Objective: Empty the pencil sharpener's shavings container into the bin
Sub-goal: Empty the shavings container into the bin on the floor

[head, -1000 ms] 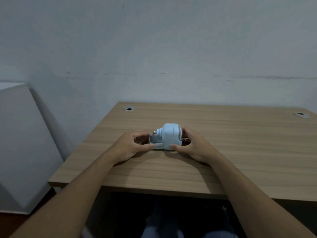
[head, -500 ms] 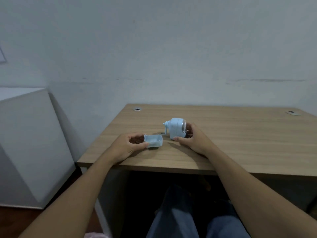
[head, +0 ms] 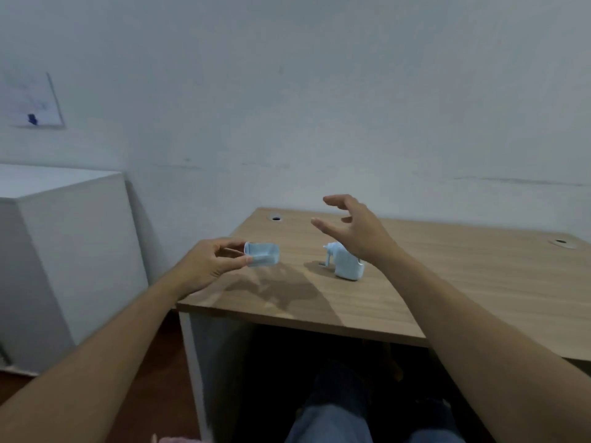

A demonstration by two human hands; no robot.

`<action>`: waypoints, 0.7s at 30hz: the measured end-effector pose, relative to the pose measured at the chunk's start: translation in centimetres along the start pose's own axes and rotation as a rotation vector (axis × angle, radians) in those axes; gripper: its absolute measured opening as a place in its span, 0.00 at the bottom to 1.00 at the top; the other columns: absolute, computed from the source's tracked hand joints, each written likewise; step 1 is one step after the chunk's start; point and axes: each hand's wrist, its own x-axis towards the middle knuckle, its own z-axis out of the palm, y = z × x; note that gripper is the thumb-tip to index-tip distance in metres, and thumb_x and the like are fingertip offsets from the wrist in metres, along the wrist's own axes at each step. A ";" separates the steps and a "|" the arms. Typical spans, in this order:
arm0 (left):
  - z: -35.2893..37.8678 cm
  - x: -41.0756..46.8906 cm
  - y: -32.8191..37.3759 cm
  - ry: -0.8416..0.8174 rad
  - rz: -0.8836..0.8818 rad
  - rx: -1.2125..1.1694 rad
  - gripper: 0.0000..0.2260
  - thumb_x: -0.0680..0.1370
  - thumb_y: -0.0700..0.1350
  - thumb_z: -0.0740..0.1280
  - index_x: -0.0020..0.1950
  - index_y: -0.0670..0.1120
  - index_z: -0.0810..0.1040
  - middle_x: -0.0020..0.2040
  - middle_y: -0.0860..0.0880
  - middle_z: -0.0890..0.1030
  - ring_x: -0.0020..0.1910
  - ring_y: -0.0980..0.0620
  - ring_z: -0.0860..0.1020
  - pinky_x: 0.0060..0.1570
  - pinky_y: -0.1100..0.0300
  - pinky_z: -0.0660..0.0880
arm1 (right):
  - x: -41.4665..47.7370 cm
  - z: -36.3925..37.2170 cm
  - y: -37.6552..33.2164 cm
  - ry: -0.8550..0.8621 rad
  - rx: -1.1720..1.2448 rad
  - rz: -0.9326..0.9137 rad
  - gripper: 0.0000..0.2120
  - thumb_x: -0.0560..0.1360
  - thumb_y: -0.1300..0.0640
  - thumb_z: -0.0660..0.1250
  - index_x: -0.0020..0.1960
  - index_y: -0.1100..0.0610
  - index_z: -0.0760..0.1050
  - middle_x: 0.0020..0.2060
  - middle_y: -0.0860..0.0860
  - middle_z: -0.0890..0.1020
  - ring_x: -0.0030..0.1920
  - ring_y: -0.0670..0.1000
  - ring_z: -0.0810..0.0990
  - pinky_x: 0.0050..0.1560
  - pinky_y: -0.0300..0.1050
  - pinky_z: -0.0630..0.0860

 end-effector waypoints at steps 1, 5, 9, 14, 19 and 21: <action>-1.2 -0.3 0.1 0.014 0.002 0.004 0.23 0.80 0.51 0.77 0.75 0.50 0.82 0.60 0.56 0.89 0.58 0.61 0.86 0.58 0.64 0.83 | 0.4 0.8 -1.0 -0.032 -0.005 -0.027 0.31 0.77 0.36 0.76 0.76 0.48 0.76 0.72 0.42 0.80 0.74 0.44 0.75 0.72 0.46 0.76; -5.7 -2.2 0.3 0.069 0.015 0.033 0.21 0.81 0.51 0.76 0.74 0.51 0.83 0.61 0.55 0.89 0.59 0.63 0.86 0.62 0.63 0.82 | 1.3 5.4 -5.4 -0.165 0.049 -0.082 0.31 0.77 0.37 0.77 0.74 0.51 0.78 0.67 0.44 0.84 0.66 0.45 0.83 0.69 0.48 0.81; -8.9 -4.7 -0.6 0.119 0.023 0.088 0.20 0.82 0.50 0.75 0.74 0.51 0.82 0.64 0.54 0.87 0.63 0.55 0.84 0.57 0.65 0.79 | 1.2 10.7 -9.0 -0.358 0.107 -0.094 0.36 0.75 0.32 0.76 0.77 0.48 0.76 0.68 0.44 0.84 0.60 0.42 0.86 0.65 0.49 0.84; -12.4 -8.6 -3.5 0.176 -0.032 0.096 0.20 0.81 0.52 0.76 0.73 0.53 0.84 0.62 0.57 0.88 0.63 0.57 0.85 0.64 0.58 0.80 | 0.3 17.6 -12.1 -0.445 0.142 -0.139 0.33 0.77 0.37 0.77 0.77 0.49 0.75 0.67 0.44 0.85 0.57 0.44 0.88 0.61 0.49 0.87; -14.8 -12.6 -8.2 0.205 -0.130 0.030 0.17 0.80 0.49 0.77 0.69 0.56 0.85 0.62 0.59 0.89 0.61 0.60 0.86 0.61 0.62 0.80 | -1.3 23.9 -13.7 -0.481 0.226 -0.133 0.25 0.80 0.46 0.77 0.74 0.48 0.77 0.63 0.41 0.85 0.52 0.46 0.88 0.52 0.46 0.89; -15.4 -13.9 -10.1 0.213 -0.162 0.007 0.17 0.80 0.48 0.78 0.68 0.57 0.85 0.61 0.60 0.89 0.61 0.60 0.86 0.61 0.62 0.80 | -2.1 26.1 -13.9 -0.492 0.234 -0.138 0.25 0.80 0.46 0.77 0.75 0.49 0.77 0.65 0.43 0.85 0.51 0.46 0.89 0.49 0.41 0.88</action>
